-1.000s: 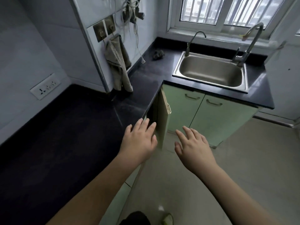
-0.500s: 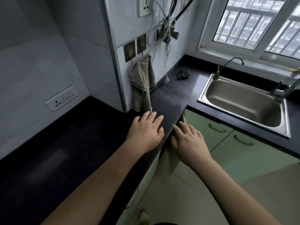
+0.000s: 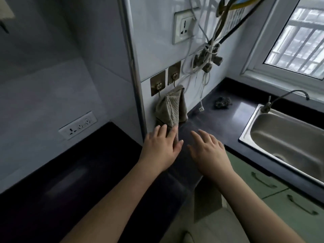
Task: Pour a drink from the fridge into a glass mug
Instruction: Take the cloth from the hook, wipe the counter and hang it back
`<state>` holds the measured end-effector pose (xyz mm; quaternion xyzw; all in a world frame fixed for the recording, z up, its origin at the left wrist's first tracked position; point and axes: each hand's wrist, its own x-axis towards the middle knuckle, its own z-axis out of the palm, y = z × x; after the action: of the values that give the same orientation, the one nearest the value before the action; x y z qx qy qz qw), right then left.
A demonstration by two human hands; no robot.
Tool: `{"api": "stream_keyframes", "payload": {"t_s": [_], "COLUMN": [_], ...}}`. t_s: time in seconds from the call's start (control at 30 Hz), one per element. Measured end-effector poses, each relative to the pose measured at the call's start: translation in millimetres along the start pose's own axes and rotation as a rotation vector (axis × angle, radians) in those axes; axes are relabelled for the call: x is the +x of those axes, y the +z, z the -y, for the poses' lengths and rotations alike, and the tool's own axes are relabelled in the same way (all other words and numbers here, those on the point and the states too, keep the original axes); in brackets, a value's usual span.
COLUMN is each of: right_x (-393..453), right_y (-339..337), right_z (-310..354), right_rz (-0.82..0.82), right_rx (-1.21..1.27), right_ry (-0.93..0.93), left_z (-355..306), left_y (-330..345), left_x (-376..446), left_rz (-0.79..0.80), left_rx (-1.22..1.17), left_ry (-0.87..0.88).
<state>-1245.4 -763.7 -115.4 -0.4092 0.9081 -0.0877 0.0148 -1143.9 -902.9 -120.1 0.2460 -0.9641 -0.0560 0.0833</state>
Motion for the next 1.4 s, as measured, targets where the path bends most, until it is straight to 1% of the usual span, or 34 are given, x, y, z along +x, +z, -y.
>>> {"api": "stream_keyframes", "payload": {"t_s": [0.23, 0.4, 0.5, 0.57, 0.63, 0.7, 0.8, 0.93, 1.03, 1.2, 1.4], "right_x": [87, 135, 161, 176, 186, 191, 190, 184, 178, 173, 162], "right_y": [-20, -19, -12, -8, -2, 4, 5, -3, -14, -37, -55], "right_z": [-14, -22, -23, -19, -15, -13, -17, -27, -34, -42, -43], "right_rz": [-0.062, -0.045, 0.017, 0.106, 0.144, 0.111, 0.025, -0.097, -0.166, -0.215, -0.280], "right_rx": [0.189, 0.270, 0.347, 0.499, 0.607, 0.646, 0.678, 0.707, 0.815, 1.004, 1.107], "right_ry": [-0.100, -0.163, -0.137, -0.086, -0.046, -0.039, -0.022, -0.002, 0.011, -0.071, -0.148], "left_z": [4, -2, -4, -4, -5, -5, -7, -10, -13, -20, -21], "left_y": [-3, 4, 7, 9, 11, 13, 13, 8, 3, -9, -26], "left_x": [40, 51, 55, 58, 61, 64, 68, 70, 66, 54, 43], "left_rz": [-0.086, -0.113, -0.126, -0.134, -0.126, -0.114, -0.116, -0.171, -0.216, -0.319, -0.433], "left_rx": [-0.066, -0.062, -0.133, -0.222, -0.300, -0.327, -0.307, -0.311, -0.336, -0.379, -0.459], "left_ry": [-0.159, -0.239, -0.286, -0.289, -0.271, -0.285, -0.303, -0.283, -0.252, -0.191, -0.138]}}
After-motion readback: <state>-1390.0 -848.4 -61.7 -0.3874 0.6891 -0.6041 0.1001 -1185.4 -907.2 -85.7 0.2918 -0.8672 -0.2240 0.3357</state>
